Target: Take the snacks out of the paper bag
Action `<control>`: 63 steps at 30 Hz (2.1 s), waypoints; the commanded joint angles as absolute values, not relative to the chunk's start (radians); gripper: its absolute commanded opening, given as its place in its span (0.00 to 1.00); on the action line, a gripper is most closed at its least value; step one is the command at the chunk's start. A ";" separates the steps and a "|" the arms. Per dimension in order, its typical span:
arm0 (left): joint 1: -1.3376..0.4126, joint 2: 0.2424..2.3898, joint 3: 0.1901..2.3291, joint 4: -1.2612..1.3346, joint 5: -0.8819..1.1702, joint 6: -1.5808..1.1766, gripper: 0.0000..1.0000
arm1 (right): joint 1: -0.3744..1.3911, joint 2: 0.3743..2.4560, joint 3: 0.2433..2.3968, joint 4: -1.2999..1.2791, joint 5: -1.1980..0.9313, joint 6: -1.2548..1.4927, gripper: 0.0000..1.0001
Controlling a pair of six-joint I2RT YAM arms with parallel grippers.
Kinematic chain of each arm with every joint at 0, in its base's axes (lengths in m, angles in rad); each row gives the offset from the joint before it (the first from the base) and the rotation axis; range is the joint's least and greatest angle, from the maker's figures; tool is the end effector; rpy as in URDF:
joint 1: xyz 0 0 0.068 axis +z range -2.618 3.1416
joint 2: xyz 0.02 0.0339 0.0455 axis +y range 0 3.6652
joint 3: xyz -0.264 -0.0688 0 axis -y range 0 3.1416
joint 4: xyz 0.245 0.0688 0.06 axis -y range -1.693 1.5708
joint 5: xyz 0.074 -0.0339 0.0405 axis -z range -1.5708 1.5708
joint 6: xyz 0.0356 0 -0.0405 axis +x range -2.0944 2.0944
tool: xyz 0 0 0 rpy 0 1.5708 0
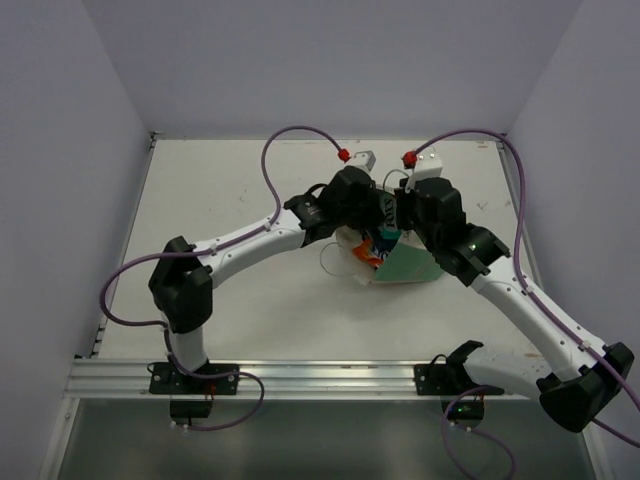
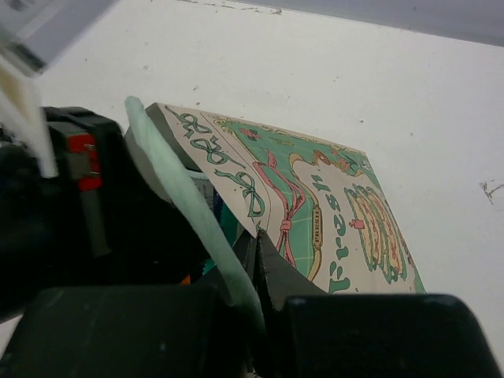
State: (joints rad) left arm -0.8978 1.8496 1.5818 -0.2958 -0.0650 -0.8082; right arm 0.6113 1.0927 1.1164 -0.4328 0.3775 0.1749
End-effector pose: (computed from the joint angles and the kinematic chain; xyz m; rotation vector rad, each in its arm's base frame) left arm 0.2744 -0.3406 0.3018 0.0613 2.2795 -0.8975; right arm 0.2043 0.1272 0.3711 -0.1822 1.9438 0.1452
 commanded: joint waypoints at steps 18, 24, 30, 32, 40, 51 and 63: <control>-0.903 1.742 1.591 -0.310 -0.049 -0.765 0.35 | 0.615 1.055 1.104 -0.387 0.436 0.183 0.00; -0.910 1.835 1.661 -0.322 -0.044 -0.773 0.38 | 0.615 1.054 1.103 -0.388 0.430 0.190 0.00; -0.913 1.884 1.701 -0.342 -0.061 -0.761 0.35 | 0.615 1.052 1.104 -0.387 0.431 0.192 0.00; -0.913 1.896 1.709 -0.350 -0.066 -0.759 0.35 | 0.615 1.052 1.104 -0.387 0.431 0.193 0.00; -0.913 1.916 1.720 -0.357 -0.086 -0.756 0.26 | 0.614 1.052 1.098 -0.387 0.422 0.201 0.00; -0.908 1.787 1.694 -0.432 -0.124 -0.678 0.00 | 0.612 1.040 1.072 -0.390 0.468 0.192 0.00; -0.675 1.303 1.548 -0.656 -0.115 -0.514 0.00 | 0.581 1.025 1.037 -0.400 0.525 0.190 0.00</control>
